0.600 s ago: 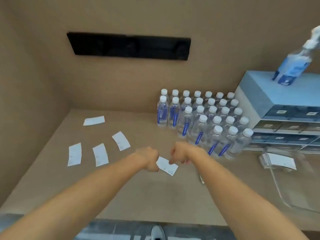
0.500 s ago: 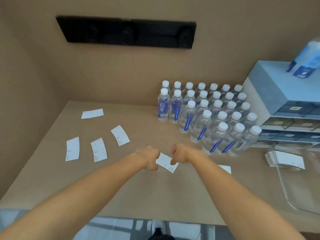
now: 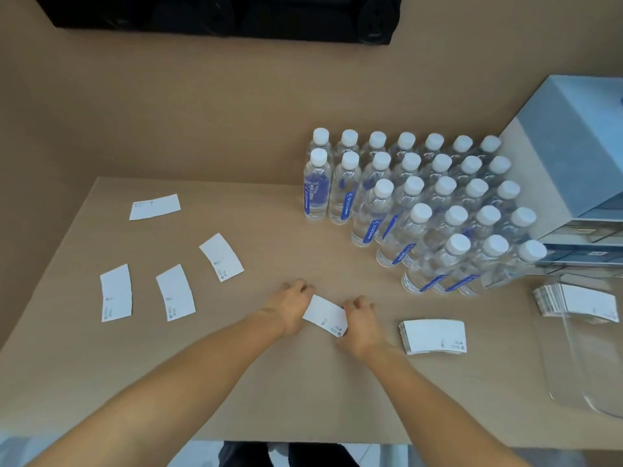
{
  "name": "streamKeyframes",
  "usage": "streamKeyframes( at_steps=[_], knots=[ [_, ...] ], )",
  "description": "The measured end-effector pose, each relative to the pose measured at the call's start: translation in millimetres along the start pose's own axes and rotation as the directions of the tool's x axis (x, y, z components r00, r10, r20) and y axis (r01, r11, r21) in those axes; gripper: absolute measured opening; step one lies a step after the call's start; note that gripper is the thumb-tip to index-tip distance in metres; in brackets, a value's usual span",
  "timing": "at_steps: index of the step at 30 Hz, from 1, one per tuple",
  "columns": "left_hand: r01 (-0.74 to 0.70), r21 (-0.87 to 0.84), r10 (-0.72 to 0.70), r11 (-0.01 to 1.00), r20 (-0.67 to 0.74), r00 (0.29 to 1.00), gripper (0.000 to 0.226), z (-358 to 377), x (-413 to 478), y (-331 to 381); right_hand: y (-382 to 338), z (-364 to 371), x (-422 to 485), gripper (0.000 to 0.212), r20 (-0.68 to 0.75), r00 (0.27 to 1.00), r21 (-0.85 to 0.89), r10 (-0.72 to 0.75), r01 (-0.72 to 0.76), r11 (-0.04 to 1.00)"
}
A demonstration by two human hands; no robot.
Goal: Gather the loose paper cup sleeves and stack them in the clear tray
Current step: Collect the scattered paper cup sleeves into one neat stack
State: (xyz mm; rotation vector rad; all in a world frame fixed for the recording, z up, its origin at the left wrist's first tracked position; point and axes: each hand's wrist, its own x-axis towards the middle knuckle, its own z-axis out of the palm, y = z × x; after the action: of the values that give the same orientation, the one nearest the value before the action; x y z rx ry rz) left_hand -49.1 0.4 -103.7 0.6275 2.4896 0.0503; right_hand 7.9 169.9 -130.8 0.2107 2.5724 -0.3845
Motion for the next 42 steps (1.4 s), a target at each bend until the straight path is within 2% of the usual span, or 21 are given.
streamKeyframes(
  at_steps=[7, 13, 24, 29, 42],
  knots=[
    [-0.025, 0.023, 0.025, 0.999, 0.007, 1.0, 0.039, 5, 7, -14, -3, 9, 3, 0.042, -0.023, 1.0, 0.02, -0.017, 0.018, 1.0],
    [-0.025, 0.023, 0.025, 0.999, 0.002, 1.0, 0.044, 4, -2, -35, -16, 8, 7, 0.045, -0.008, 0.999, -0.006, -0.049, 0.048, 0.999],
    [0.136, -0.097, -0.139, 0.986, -0.028, 0.99, 0.048, 18, -49, -103, -88, 9, 20, 0.047, 0.051, 0.968, -0.08, -0.244, 0.248, 0.966],
    [0.214, -0.099, -0.219, 0.972, -0.043, 0.975, 0.051, 18, -76, -134, -127, 10, 25, 0.049, 0.083, 0.943, -0.12, -0.322, 0.33, 0.936],
    [0.295, -0.138, -0.304, 0.946, -0.049, 0.951, 0.052, 7, -119, -221, -222, 18, 36, 0.05, 0.108, 0.901, -0.145, -0.419, 0.431, 0.89]
  ],
)
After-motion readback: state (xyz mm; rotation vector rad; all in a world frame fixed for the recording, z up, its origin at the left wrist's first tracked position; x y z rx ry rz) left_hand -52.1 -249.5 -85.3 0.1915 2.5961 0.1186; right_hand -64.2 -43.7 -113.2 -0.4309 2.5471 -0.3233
